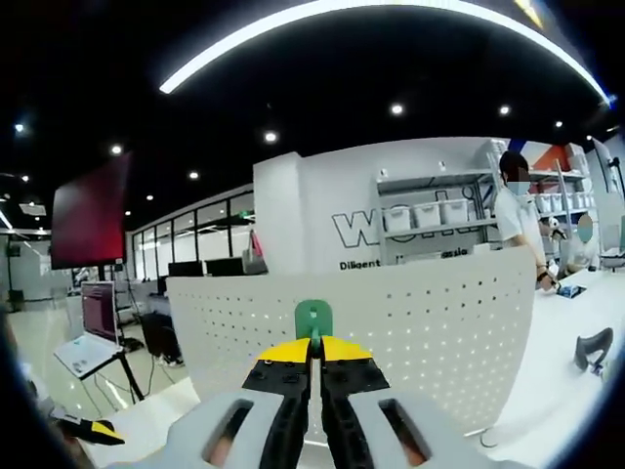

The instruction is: Insert the hook assembly into the mounting plate slot until the hook locks in place.

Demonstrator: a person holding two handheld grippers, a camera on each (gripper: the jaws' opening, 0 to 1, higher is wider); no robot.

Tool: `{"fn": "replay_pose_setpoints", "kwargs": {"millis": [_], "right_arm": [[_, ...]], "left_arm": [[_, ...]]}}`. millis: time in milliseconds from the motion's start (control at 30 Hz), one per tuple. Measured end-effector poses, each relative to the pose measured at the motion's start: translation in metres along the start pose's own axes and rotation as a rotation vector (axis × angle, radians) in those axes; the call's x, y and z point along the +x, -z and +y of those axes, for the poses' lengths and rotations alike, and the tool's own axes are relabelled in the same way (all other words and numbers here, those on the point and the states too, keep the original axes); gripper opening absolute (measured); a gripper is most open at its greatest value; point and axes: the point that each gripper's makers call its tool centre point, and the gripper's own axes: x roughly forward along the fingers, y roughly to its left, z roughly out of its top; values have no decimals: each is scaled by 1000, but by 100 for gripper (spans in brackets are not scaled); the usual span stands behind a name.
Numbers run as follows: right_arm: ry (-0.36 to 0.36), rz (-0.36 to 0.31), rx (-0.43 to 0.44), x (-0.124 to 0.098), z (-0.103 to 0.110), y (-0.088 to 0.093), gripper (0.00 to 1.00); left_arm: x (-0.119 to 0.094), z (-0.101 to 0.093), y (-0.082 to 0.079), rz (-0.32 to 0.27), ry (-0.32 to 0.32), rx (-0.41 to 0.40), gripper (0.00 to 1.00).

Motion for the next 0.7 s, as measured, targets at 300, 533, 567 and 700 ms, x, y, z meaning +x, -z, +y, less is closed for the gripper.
{"fn": "replay_pose_setpoints", "kwargs": {"millis": [300, 533, 567, 700], "right_arm": [[43, 7, -36, 20, -14, 0, 1], [73, 7, -29, 32, -25, 0, 1], [79, 10, -31, 35, -27, 0, 1], [89, 14, -48, 43, -31, 0, 1]], "left_arm": [[1, -1, 2, -8, 10, -26, 60], [2, -1, 3, -5, 23, -19, 62], [2, -1, 3, -2, 24, -17, 63], [1, 1, 3, 0, 26, -13, 64]]}}
